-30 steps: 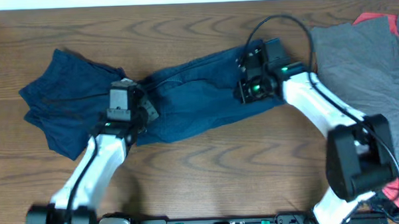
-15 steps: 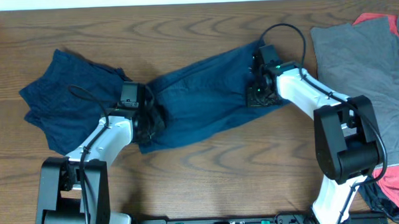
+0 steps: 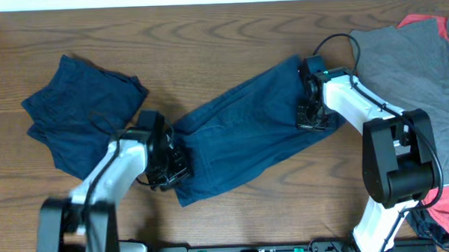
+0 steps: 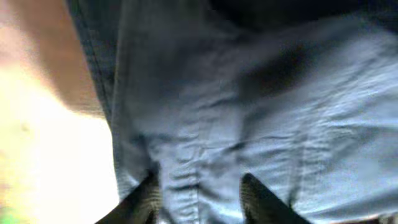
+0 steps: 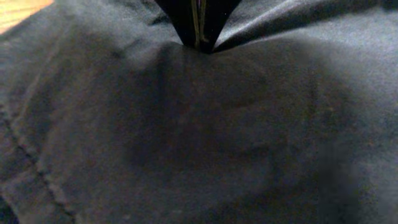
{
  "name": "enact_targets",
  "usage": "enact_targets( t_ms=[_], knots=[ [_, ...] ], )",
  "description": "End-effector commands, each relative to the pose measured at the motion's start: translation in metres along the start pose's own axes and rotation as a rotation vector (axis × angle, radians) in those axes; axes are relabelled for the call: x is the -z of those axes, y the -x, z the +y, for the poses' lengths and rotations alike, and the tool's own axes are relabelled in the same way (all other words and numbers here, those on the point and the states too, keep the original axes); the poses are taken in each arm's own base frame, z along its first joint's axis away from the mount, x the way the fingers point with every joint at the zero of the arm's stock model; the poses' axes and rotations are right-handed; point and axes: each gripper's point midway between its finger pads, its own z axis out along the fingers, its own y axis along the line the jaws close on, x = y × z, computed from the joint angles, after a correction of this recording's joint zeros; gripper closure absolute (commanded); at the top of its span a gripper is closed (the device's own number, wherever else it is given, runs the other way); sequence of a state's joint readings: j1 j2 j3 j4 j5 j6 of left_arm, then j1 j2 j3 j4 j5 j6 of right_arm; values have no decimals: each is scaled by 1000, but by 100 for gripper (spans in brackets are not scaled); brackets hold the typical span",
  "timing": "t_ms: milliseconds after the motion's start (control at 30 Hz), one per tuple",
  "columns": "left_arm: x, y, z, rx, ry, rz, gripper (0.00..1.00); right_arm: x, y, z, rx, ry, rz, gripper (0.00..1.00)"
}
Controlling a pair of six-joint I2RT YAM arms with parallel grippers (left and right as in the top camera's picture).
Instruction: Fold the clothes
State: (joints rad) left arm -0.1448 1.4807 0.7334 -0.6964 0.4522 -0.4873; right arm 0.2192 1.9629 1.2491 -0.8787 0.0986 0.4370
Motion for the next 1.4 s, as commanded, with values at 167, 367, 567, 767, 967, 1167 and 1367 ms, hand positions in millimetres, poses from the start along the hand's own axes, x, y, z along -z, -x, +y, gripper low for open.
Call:
enact_targets(
  t_ms=[167, 367, 567, 767, 967, 1167, 1367],
  knots=[
    [54, 54, -34, -148, -92, -386, 49, 37, 27, 4, 30, 87, -171, 94],
    [39, 49, -38, -172, -73, -343, 49, 38, 26, 12, 49, 99, -176, 93],
    [23, 74, -31, -161, 18, -412, 49, 38, 23, 18, 67, 100, -177, 93],
    [11, 106, 17, 166, 185, -524, 49, 38, 20, 16, 69, 94, -163, 93],
    [-2, 110, 27, 401, 113, -479, 49, 38, 20, 16, 69, 94, -164, 93],
    [3, 102, -10, 211, -29, -396, 32, 38, 21, 17, 70, 95, -166, 92],
    [33, 59, -2, 157, 13, -338, 2, 37, 19, 15, 87, 89, -158, 92]
  ],
)
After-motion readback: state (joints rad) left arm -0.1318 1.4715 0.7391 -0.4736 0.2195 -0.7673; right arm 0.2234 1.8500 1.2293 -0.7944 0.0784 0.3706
